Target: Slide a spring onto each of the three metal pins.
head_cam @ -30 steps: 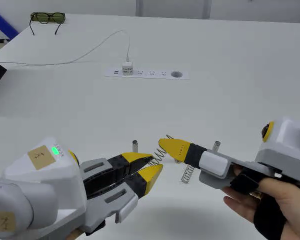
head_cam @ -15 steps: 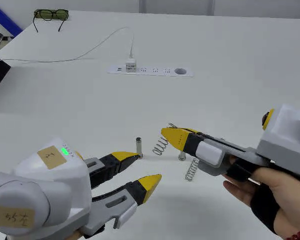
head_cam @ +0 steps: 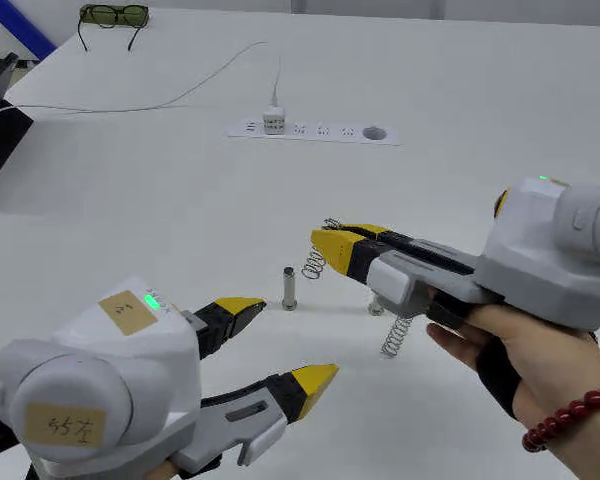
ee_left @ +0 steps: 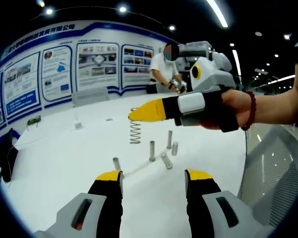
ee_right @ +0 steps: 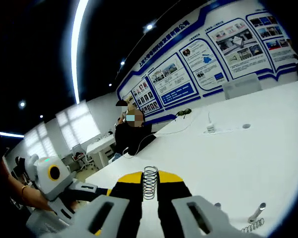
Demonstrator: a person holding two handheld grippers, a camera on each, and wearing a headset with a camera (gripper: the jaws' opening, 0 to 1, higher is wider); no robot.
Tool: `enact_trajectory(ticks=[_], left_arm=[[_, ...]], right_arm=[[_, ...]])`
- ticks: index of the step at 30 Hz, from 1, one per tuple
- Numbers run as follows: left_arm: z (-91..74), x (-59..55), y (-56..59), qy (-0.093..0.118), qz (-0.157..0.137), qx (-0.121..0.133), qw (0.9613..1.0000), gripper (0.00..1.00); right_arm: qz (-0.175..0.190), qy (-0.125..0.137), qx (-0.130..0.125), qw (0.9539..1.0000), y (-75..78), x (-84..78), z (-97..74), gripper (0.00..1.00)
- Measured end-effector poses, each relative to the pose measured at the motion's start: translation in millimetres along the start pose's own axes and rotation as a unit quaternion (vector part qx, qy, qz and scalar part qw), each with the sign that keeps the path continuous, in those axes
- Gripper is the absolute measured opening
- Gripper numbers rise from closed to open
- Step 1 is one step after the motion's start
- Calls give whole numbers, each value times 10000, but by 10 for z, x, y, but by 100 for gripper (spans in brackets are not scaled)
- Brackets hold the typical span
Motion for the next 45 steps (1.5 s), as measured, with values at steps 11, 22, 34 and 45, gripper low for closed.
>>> enact_trajectory(ticks=[11, 22, 34, 45], left_arm=[[37, -49, 1, -121, -38, 12, 9999, 66], [52, -90, -27, -221, -177, 58, 9996, 74], [45, -109, -34, -257, -236, 51, 9994, 76], [47, -114, -50, -281, -276, 72, 9992, 76]], right_arm=[[-249, -150, -243, 9993, 109, -23, 212, 11], [-543, -291, -502, 9968, 215, -63, 405, 11], [-937, -445, -647, 9925, 246, -123, 538, 11], [-1213, -600, -758, 9879, 246, -169, 575, 11]])
Point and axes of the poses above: the centre of the closed fingertips' face, and the gripper's own axes: z roughly forward along the fingers, y roughly to its right, x roughly out of its top, the point moved 10 cm from there along -z, roughly backward along the fingers, and after that the axes turned 13 degrees about -y, right-handed, at the moved point
